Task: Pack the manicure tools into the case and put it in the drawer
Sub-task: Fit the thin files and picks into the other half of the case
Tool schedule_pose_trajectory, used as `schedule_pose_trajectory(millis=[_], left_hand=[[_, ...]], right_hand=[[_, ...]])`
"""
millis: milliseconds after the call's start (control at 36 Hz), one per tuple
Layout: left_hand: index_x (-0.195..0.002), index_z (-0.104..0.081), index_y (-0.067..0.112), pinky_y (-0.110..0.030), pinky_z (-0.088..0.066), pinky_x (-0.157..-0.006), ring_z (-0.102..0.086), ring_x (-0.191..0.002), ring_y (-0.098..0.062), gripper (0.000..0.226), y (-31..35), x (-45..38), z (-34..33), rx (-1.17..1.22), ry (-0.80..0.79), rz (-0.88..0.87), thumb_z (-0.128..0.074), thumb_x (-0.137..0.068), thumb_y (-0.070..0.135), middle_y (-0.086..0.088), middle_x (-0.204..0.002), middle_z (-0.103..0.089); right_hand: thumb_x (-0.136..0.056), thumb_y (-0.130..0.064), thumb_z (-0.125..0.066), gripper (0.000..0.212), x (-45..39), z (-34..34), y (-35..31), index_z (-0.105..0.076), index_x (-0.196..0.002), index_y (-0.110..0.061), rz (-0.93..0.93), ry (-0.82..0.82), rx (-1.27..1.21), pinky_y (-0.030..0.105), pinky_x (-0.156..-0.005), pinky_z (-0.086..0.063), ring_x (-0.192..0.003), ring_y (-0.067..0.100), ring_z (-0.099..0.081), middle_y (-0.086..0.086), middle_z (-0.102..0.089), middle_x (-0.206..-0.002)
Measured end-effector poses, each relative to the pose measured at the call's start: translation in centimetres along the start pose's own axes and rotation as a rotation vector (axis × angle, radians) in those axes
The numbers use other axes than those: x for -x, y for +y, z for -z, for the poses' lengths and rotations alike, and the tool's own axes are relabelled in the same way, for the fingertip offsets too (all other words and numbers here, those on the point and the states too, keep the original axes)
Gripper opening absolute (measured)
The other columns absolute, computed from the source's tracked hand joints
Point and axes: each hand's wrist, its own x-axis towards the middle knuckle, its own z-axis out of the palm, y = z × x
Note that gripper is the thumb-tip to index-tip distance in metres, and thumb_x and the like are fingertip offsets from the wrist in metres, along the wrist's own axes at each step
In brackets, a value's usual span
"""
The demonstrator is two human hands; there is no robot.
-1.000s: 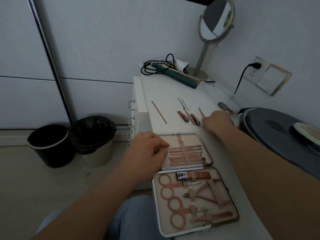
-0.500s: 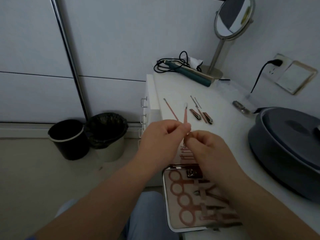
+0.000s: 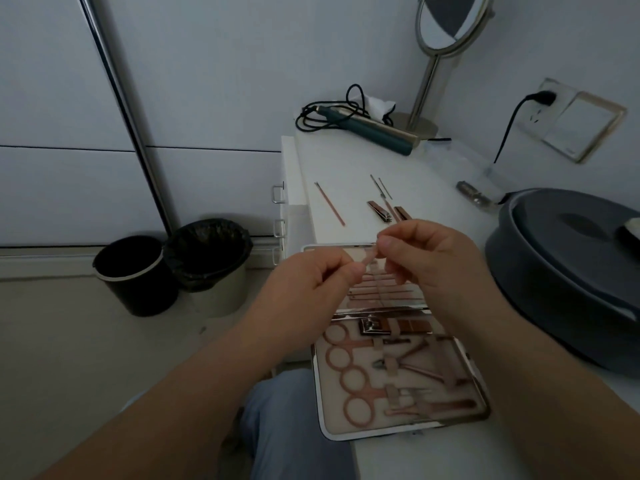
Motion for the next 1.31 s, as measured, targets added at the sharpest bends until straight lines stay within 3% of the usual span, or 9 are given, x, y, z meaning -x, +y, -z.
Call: schedule_pose_trajectory(millis=[111,167,250,306,417,667,972,1111,1306], left_hand=[[-0.068,-0.061,0.026,-0.015,-0.038,-0.051,-0.05,-0.056,-0.001,0.032,-0.1,-0.3,-0.2,-0.08,0.059,0.022,-0.046,-0.078,0.053,0.011,-0.06,-0.056],[-0.071,-0.061,0.03,-0.018,-0.043,-0.066,-0.051,-0.072,0.0,0.023,-0.2,-0.5,-0.4,-0.141,0.124,0.02,-0.05,-0.078,0.049,0.012,-0.072,-0.057],[-0.098,-0.062,0.03,-0.038,-0.041,-0.091,-0.048,-0.099,-0.007,0.018,-0.7,-0.8,-0.6,-0.265,0.144,0.014,-0.058,-0.081,0.035,0.012,-0.1,-0.054],[-0.107,-0.061,0.027,-0.037,-0.036,-0.098,-0.044,-0.109,-0.009,0.024,-1.3,-0.9,-0.8,-0.315,0.104,0.04,-0.057,-0.083,0.03,0.008,-0.111,-0.053],[-0.101,-0.065,0.028,-0.023,-0.026,-0.091,-0.033,-0.107,0.001,0.019,-2.1,-0.9,-1.0,-0.357,0.113,0.01,-0.054,-0.086,0.028,0.011,-0.113,-0.053],[-0.095,-0.067,0.031,-0.039,-0.034,-0.097,-0.043,-0.106,-0.007,0.017,-2.4,-1.3,-1.0,-0.452,0.105,-0.005,-0.053,-0.084,0.033,0.013,-0.104,-0.057],[-0.095,-0.066,0.031,-0.043,-0.032,-0.1,-0.043,-0.107,-0.008,0.017,-2.7,-1.2,-1.0,-0.448,0.109,-0.007,-0.053,-0.084,0.034,0.013,-0.105,-0.057],[-0.096,-0.066,0.032,-0.037,-0.03,-0.098,-0.04,-0.105,-0.007,0.02,-2.8,-1.2,-1.0,-0.448,0.106,-0.018,-0.051,-0.084,0.037,0.013,-0.104,-0.056],[-0.099,-0.065,0.032,-0.035,-0.028,-0.098,-0.04,-0.108,-0.008,0.023,-2.9,-1.3,-0.8,-0.468,0.072,-0.008,-0.049,-0.085,0.04,0.012,-0.107,-0.056]], right_hand=[[-0.078,-0.009,-0.066,0.008,0.0,1.1,0.7,-0.068,-0.075,-0.016,-0.036,0.052,0.008,0.015,-0.049,-0.047,-0.045,0.004,-0.049,-0.005,-0.063,-0.055],[-0.08,-0.014,-0.066,0.007,0.1,1.8,1.3,-0.067,-0.076,-0.02,-0.076,0.144,0.045,0.014,-0.049,-0.047,-0.045,0.003,-0.051,-0.003,-0.064,-0.06],[-0.082,-0.018,-0.063,0.011,0.1,2.7,2.6,-0.062,-0.074,-0.026,-0.08,0.301,0.195,0.01,-0.046,-0.044,-0.047,-0.006,-0.053,-0.008,-0.063,-0.063],[-0.084,-0.019,-0.061,0.014,0.1,3.0,3.1,-0.058,-0.073,-0.028,-0.071,0.369,0.282,0.014,-0.048,-0.042,-0.051,-0.007,-0.055,-0.008,-0.061,-0.066],[-0.088,-0.023,-0.055,0.013,-0.3,3.4,3.4,-0.051,-0.078,-0.029,-0.057,0.397,0.439,0.014,-0.052,-0.036,-0.067,0.001,-0.055,-0.011,-0.057,-0.077],[-0.093,-0.022,-0.047,0.007,-1.1,3.8,4.0,-0.048,-0.097,-0.027,-0.031,0.317,0.635,0.01,-0.052,-0.031,-0.072,-0.004,-0.048,-0.02,-0.046,-0.08],[-0.089,-0.023,-0.053,0.012,-2.4,4.1,5.1,-0.052,-0.08,-0.03,-0.108,0.205,0.754,0.007,-0.037,-0.034,-0.061,-0.003,-0.051,-0.016,-0.055,-0.071],[-0.087,-0.031,-0.057,0.014,-3.1,4.4,4.5,-0.053,-0.075,-0.036,-0.137,0.053,0.815,0.016,-0.05,-0.036,-0.067,-0.001,-0.056,-0.016,-0.06,-0.075],[-0.089,-0.031,-0.055,0.007,-2.9,4.0,4.5,-0.062,-0.086,-0.034,-0.022,0.036,0.893,0.017,-0.057,-0.034,-0.072,0.002,-0.052,-0.013,-0.052,-0.091]])
